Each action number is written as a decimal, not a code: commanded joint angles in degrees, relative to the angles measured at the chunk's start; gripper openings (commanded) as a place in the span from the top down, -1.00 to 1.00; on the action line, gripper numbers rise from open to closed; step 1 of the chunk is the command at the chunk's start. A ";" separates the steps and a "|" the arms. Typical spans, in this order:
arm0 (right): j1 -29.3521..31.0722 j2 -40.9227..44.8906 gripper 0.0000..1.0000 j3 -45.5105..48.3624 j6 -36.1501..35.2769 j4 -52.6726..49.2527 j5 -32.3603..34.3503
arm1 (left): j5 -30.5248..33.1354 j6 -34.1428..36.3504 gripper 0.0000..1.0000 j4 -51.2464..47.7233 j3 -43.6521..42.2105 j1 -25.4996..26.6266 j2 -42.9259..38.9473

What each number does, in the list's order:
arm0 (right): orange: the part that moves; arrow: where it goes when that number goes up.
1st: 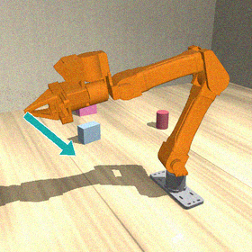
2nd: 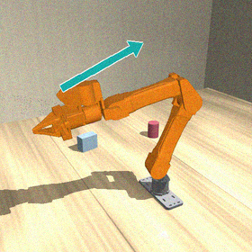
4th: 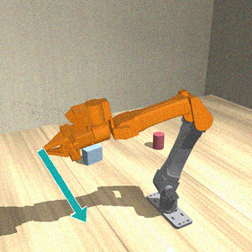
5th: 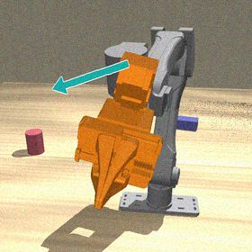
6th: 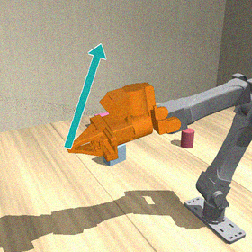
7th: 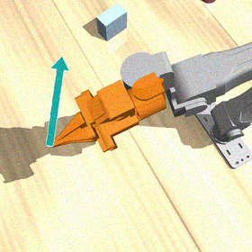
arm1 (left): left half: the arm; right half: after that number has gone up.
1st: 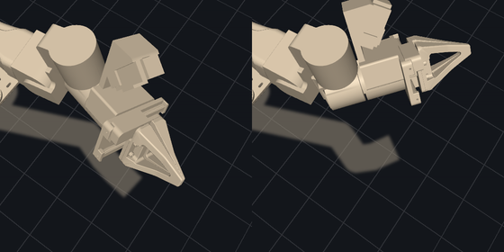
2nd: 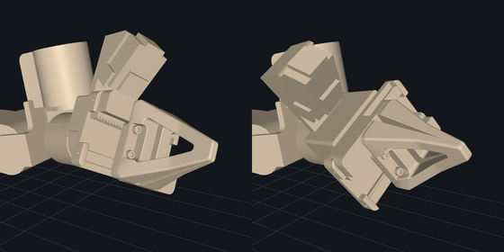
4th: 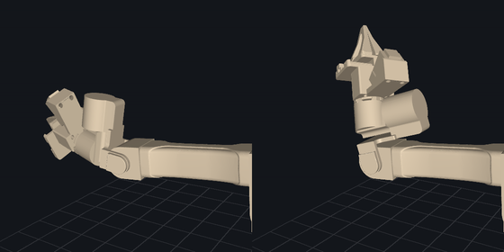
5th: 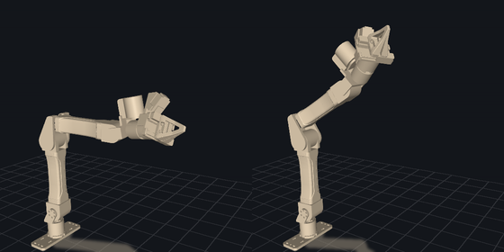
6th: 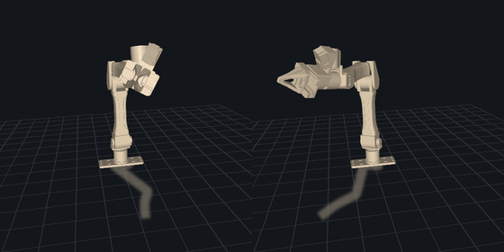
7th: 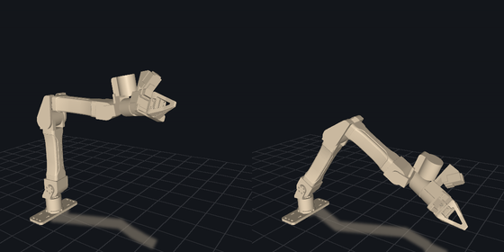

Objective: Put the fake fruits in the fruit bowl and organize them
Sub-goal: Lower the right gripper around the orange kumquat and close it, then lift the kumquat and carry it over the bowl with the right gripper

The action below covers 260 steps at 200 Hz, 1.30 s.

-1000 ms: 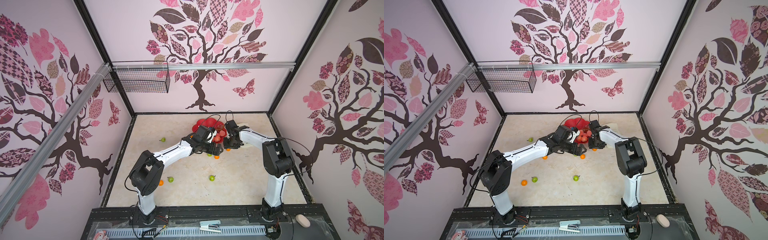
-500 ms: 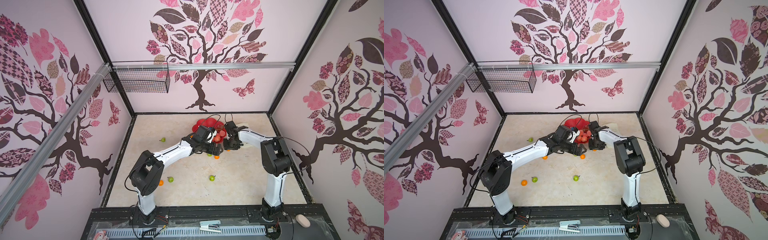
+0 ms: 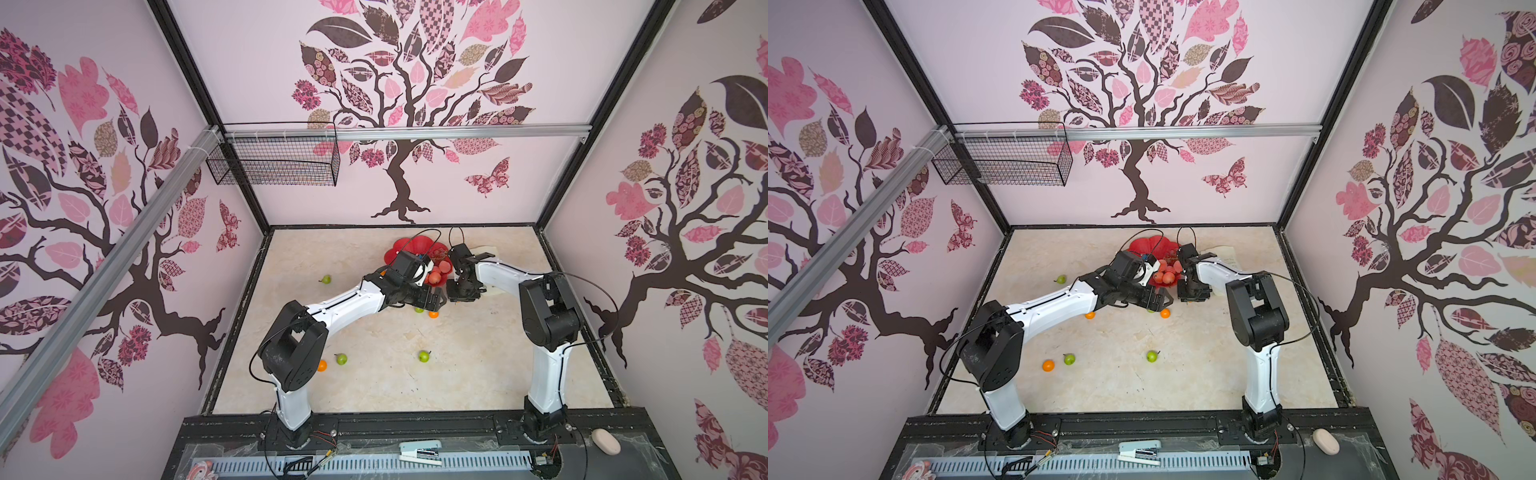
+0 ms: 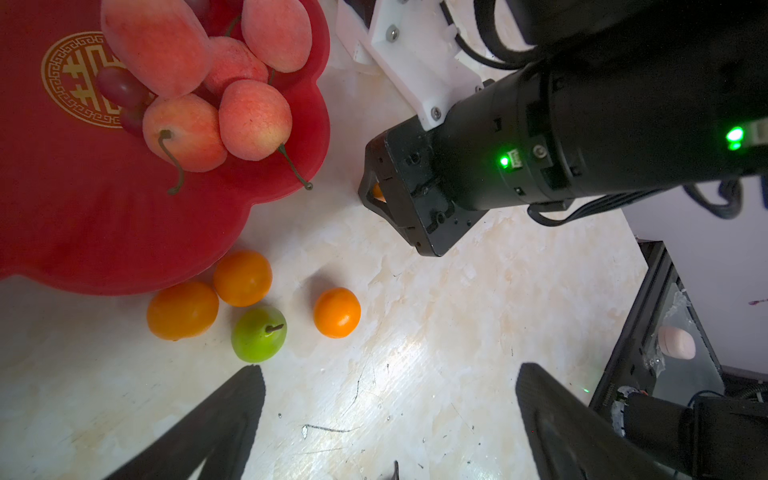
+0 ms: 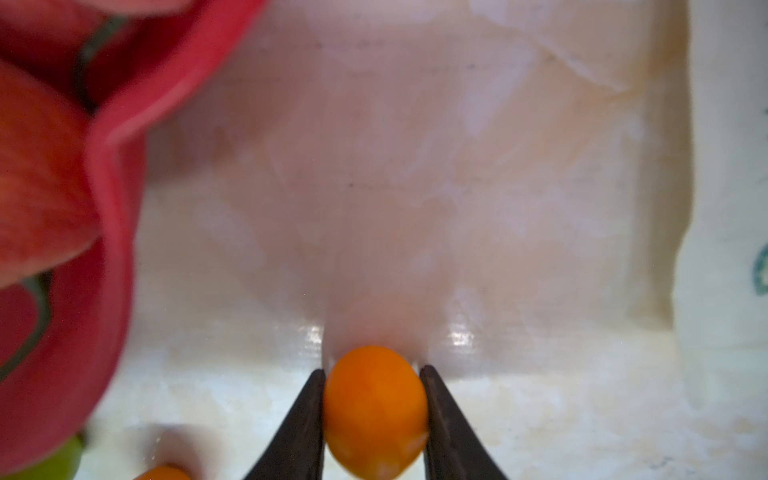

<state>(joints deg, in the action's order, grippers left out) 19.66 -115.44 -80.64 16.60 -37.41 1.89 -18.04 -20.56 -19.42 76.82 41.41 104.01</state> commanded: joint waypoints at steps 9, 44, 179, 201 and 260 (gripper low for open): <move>-0.37 -0.61 0.28 -1.81 -0.25 -1.79 1.00 | 1.05 0.59 -0.97 -0.35 3.03 0.09 0.24; -0.41 2.26 0.28 -0.97 -0.26 -2.38 1.28 | 2.24 1.30 -0.97 -0.72 3.16 -0.18 -0.58; 0.28 9.88 0.32 -6.89 0.32 -7.32 -1.20 | -1.33 -2.60 -0.97 2.59 1.93 -11.17 -2.58; 1.39 8.65 0.32 -10.16 0.25 -8.44 -1.34 | -1.77 -3.38 -0.97 3.05 1.75 -12.38 -2.34; 6.18 2.79 0.32 -20.93 0.15 -11.44 -0.98 | -3.00 -5.65 -0.97 4.38 1.17 -15.60 -2.15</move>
<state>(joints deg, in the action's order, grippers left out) 23.66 -108.79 -96.71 16.64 -45.82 0.97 -19.84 -24.73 -16.78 76.82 27.14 103.04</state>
